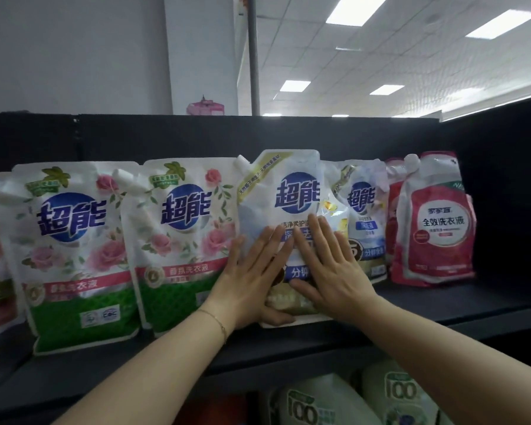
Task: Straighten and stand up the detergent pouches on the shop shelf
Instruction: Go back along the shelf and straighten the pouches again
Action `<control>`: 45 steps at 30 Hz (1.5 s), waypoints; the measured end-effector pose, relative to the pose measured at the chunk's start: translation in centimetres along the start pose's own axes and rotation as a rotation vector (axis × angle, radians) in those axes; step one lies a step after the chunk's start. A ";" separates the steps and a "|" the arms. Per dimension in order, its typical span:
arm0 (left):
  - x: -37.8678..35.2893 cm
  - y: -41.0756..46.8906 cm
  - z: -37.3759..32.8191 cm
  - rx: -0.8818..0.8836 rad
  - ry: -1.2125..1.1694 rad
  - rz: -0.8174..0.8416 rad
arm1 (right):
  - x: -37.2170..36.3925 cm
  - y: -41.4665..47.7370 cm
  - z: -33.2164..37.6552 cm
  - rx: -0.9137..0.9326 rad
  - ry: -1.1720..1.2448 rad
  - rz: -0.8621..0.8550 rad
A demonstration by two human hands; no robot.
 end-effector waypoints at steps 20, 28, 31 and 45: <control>2.8 2.1 0.0 -0.114 -0.058 -0.168 | 1.9 -0.5 -2.5 0.145 0.038 0.087; 6.1 8.9 -9.2 -0.330 0.018 -0.322 | 5.3 -4.0 -10.6 0.050 0.003 0.096; 5.5 11.9 -12.7 -0.425 0.062 -0.207 | 6.0 -6.2 -14.2 0.006 -0.017 0.126; -1.5 20.1 -21.1 -0.042 -0.027 0.081 | 2.6 -10.5 -25.7 -0.257 -0.097 0.312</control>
Point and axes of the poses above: each hand's wrist, its own y-axis towards the middle knuckle, its own x-axis out of the back of the hand, z = x × y, the point moved 2 cm from there along y, towards the middle knuckle, and after that the axes turned 1 degree about -y, right-handed, at the moved point
